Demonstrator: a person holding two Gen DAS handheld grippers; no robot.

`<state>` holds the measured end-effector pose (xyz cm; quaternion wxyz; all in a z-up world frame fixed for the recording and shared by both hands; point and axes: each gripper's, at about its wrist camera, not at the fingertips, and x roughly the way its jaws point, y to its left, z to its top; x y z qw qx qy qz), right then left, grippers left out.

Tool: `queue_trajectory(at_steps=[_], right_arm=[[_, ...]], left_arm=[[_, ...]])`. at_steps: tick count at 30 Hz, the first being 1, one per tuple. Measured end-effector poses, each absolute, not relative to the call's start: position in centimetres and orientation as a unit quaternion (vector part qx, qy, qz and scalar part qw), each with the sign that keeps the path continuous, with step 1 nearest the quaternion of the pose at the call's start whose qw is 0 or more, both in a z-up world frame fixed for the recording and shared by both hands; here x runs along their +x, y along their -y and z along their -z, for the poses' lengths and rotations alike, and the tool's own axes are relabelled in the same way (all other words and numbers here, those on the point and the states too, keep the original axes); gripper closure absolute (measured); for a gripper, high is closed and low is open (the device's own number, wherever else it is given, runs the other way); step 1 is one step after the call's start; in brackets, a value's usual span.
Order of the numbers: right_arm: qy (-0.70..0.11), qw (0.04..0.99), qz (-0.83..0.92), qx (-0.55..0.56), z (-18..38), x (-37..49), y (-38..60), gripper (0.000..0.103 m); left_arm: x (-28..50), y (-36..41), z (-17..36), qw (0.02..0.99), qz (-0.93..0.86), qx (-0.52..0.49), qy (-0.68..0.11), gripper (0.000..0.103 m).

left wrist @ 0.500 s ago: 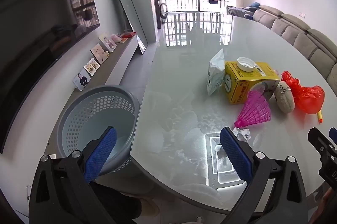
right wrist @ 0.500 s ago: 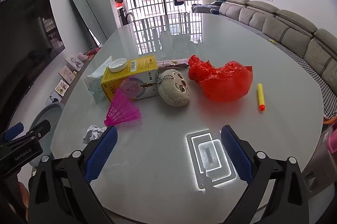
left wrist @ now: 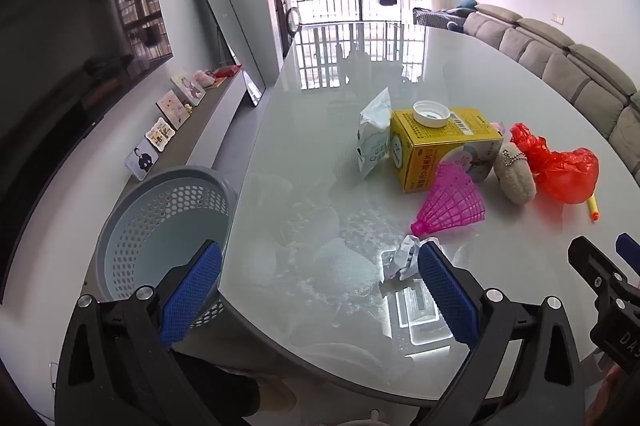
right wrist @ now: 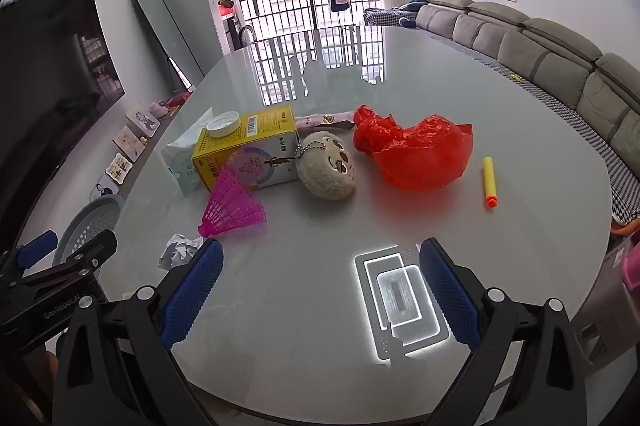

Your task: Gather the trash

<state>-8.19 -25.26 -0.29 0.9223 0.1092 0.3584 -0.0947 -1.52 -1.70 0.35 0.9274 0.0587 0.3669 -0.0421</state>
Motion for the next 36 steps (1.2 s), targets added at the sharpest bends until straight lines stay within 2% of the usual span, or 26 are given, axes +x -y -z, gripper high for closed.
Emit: queue_trajectory(at_steps=[36], right_arm=[[-0.352,0.923,0.098,0.119,-0.1,-9.9,26.8,0.009]], left_arm=[[-1.3,4.0,-0.1,0.926,0.06,0.073,-0.366,0.006]])
